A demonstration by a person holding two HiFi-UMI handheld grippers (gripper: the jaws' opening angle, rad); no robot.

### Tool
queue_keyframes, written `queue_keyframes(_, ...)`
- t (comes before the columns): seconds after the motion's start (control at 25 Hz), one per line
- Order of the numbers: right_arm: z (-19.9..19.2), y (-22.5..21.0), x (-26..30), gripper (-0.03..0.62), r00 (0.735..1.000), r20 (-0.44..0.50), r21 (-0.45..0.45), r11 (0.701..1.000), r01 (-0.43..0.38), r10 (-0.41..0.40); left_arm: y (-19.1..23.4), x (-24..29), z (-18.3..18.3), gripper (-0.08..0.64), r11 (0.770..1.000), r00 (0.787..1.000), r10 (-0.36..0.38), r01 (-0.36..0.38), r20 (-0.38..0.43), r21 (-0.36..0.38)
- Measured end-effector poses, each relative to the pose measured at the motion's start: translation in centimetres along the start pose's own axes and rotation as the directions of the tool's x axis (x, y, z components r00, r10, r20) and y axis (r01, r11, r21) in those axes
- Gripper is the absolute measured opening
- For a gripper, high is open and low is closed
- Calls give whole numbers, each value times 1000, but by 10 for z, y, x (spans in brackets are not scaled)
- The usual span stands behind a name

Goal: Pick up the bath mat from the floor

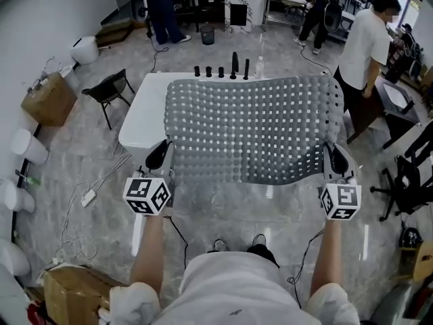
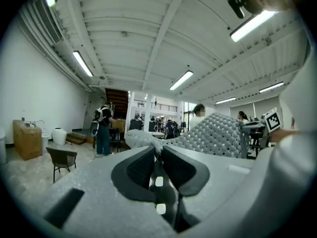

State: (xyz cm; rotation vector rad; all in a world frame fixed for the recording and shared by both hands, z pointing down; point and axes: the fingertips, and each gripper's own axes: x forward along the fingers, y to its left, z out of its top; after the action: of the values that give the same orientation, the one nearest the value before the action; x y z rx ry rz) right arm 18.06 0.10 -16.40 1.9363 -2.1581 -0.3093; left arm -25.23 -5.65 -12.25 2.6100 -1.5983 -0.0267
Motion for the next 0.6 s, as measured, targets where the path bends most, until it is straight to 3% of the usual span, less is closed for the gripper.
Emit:
queue_keyframes(0.32,70,-42,-10,48,983,171,73,996,48,-60,0,-5,91,58,998,985,18,-27,172,49)
queue_keyframes(0.6,107,-65,-33,48,957,268,62,993,101,-114,-13,-21,129,58,995,962,43,-66,270,78)
